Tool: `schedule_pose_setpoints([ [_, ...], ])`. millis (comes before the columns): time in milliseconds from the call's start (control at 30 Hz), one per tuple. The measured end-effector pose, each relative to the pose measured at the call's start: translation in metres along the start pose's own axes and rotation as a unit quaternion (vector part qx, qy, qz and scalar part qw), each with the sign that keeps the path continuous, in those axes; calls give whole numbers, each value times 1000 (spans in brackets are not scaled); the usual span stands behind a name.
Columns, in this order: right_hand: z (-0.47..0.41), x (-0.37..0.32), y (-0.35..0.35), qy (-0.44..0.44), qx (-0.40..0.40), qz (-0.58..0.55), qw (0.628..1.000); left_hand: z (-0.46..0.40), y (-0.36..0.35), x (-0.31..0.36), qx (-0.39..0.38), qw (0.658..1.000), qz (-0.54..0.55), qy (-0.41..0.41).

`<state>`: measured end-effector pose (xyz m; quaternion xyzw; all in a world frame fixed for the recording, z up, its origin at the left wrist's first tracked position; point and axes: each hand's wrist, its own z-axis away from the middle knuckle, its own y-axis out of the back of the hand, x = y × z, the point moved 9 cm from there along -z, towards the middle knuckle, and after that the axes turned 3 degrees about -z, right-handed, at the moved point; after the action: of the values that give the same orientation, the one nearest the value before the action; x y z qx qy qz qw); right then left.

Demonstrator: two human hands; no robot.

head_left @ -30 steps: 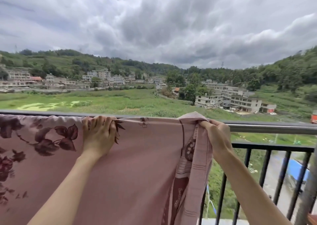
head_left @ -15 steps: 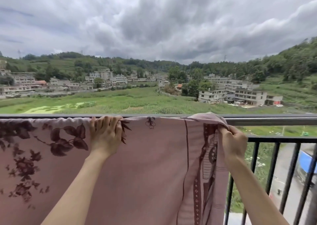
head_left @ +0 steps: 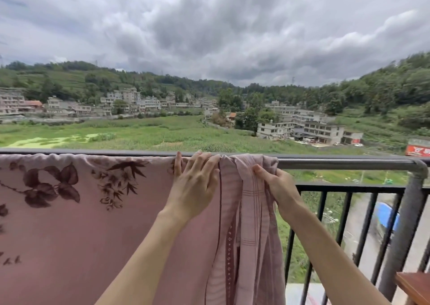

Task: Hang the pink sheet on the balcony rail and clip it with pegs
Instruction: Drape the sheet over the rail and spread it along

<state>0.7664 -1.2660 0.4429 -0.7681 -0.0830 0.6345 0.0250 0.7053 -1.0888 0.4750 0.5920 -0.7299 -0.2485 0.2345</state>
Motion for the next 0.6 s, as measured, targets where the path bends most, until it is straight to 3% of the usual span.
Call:
schedule_pose_setpoints([
  [167, -9, -26, 37, 63, 12, -13, 998, -8, -13, 5, 33, 996, -32, 80],
  [367, -20, -48, 182, 61, 142, -147, 977, -13, -17, 3, 51, 986, -87, 132],
  [533, -29, -22, 227, 25, 88, -134, 987, -14, -16, 23, 65, 975, -47, 206],
  [600, -33, -15, 230, 14, 71, -150, 986, -15, -21, 50, 80, 978, -1, 191],
])
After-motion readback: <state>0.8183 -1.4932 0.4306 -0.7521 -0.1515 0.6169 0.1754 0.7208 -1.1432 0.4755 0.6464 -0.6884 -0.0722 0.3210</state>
